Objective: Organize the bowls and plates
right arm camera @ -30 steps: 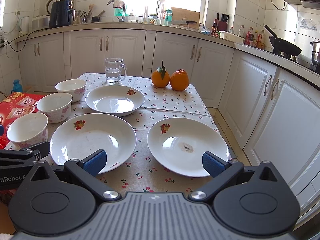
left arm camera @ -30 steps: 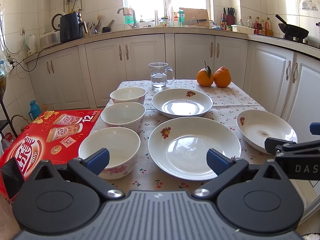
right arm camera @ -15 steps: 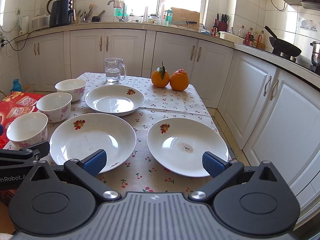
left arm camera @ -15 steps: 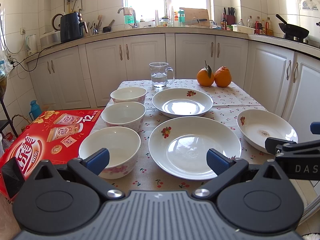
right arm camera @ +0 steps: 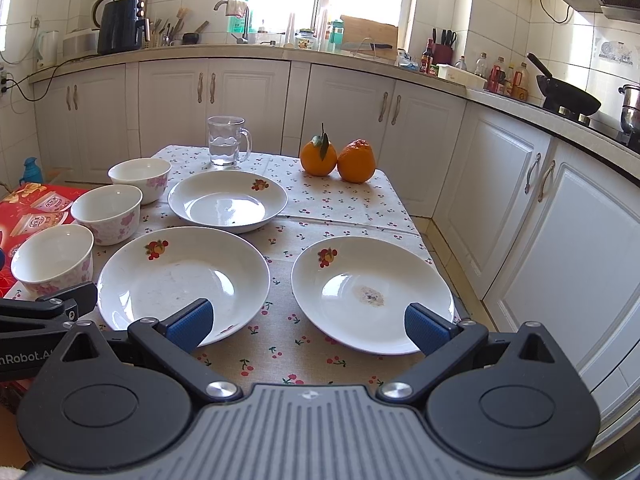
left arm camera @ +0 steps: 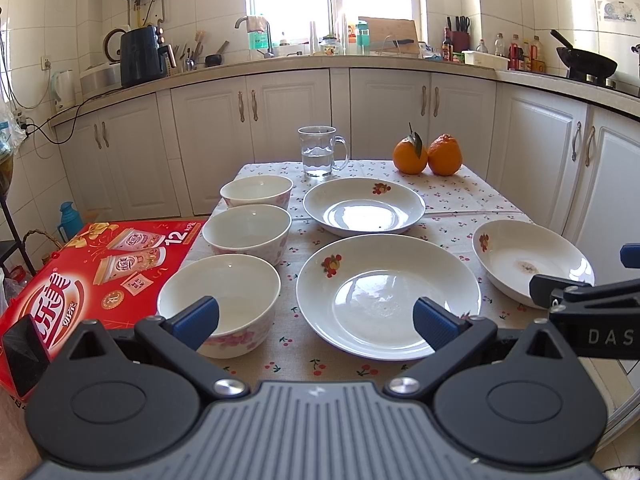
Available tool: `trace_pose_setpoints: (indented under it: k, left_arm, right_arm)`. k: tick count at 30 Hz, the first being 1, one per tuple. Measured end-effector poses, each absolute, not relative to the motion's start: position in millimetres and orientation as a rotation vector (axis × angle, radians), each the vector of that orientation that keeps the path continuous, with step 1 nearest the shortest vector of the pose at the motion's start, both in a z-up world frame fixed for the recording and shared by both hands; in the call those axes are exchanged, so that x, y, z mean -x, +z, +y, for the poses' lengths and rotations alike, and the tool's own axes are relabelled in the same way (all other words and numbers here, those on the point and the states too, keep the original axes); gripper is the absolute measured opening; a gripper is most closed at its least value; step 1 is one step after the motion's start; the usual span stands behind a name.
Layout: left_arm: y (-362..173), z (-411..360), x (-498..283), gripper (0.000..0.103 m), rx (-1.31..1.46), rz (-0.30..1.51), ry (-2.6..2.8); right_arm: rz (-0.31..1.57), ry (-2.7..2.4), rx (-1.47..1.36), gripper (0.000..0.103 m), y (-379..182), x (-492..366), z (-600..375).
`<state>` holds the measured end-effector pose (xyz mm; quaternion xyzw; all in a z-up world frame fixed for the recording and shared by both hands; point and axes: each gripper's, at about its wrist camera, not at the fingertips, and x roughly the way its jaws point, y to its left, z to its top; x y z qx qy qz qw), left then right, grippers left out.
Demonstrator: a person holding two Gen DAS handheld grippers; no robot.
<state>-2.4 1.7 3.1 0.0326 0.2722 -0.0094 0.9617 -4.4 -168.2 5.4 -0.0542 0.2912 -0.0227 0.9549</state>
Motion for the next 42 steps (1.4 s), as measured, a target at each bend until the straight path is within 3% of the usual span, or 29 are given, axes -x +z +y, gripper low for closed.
trace_pose_setpoints:
  k: [31,42]
  left_arm:
    - [12,0,-13,0.102,-0.059,0.554,-0.111]
    - [22,-9,-36,0.102,-0.106,0.467,-0.187]
  right_arm:
    - [0.565,-0.029,0.124,0.103,13,-1,-174]
    - [0.512,0.029,0.101,0.103,17,-18,-207]
